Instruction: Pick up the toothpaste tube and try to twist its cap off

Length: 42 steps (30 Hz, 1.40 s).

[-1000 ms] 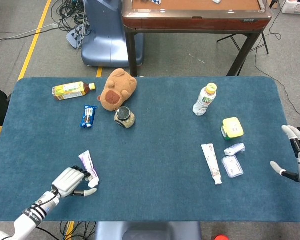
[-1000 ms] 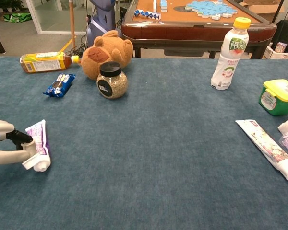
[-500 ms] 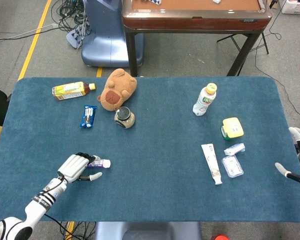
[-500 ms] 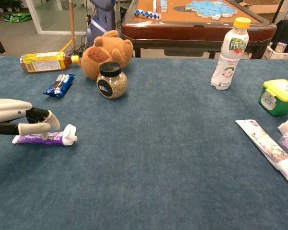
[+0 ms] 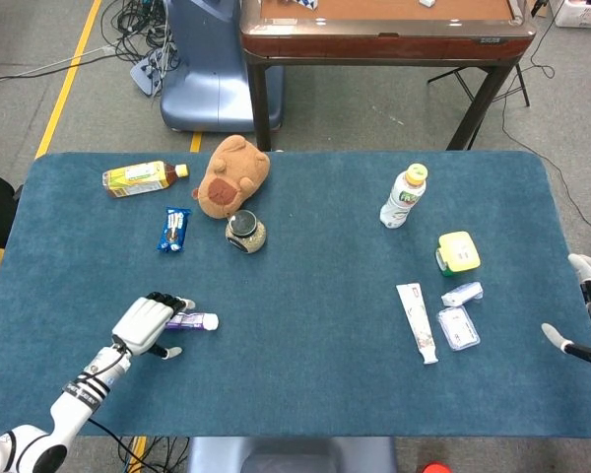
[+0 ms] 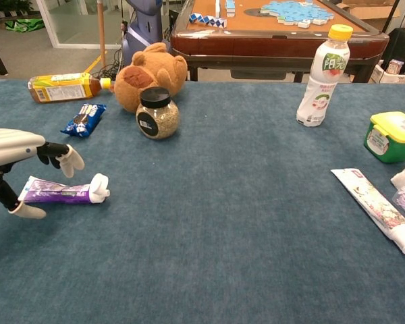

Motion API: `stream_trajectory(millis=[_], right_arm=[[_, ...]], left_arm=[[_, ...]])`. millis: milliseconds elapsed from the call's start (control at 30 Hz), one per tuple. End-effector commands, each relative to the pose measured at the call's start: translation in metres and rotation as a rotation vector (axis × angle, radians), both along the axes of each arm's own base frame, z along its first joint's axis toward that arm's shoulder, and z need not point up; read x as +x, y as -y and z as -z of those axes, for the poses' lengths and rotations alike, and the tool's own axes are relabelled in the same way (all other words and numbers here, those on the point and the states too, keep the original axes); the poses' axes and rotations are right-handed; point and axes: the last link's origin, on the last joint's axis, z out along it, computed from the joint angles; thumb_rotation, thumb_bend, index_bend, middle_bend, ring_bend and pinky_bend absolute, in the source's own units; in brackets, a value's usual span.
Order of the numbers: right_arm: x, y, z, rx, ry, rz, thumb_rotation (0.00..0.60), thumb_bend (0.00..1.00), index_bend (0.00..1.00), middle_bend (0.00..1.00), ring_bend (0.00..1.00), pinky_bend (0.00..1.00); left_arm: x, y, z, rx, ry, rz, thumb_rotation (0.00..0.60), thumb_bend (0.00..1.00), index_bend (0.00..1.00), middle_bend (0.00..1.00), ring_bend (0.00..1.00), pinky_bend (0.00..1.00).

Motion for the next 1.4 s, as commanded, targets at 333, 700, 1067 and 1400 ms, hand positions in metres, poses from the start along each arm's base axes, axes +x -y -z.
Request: stream_trajectory(millis=[333, 700, 1067, 1400], right_arm=[[-0.004, -0.007, -0.004, -0.006, -0.001, 0.021, 0.6, 0.0, 0.1, 0.17, 0.12, 0.11], [-0.005, -0.009, -0.005, -0.004, 0.008, 0.023, 0.6, 0.0, 0.1, 0.17, 0.12, 0.11], [-0.005, -0.008, -0.004, 0.0, 0.008, 0.024, 0.6, 0.0, 0.1, 0.17, 0.12, 0.11], [-0.004, -0.007, -0.004, 0.003, 0.008, 0.02, 0.6, 0.0, 0.1, 0.17, 0.12, 0.11]], left_arm=[[0.007, -0.003, 0.028, 0.072, 0.067, 0.002, 0.6, 0.13, 0.29, 0.3, 0.25, 0.22], [-0.001, -0.012, 0.037, 0.134, 0.034, 0.005, 0.6, 0.14, 0.35, 0.38, 0.29, 0.24], [-0.011, -0.025, 0.035, 0.167, 0.023, -0.004, 0.6, 0.2, 0.41, 0.43, 0.32, 0.26], [-0.018, -0.029, 0.034, 0.158, -0.026, 0.012, 0.6, 0.21, 0.42, 0.44, 0.32, 0.27]])
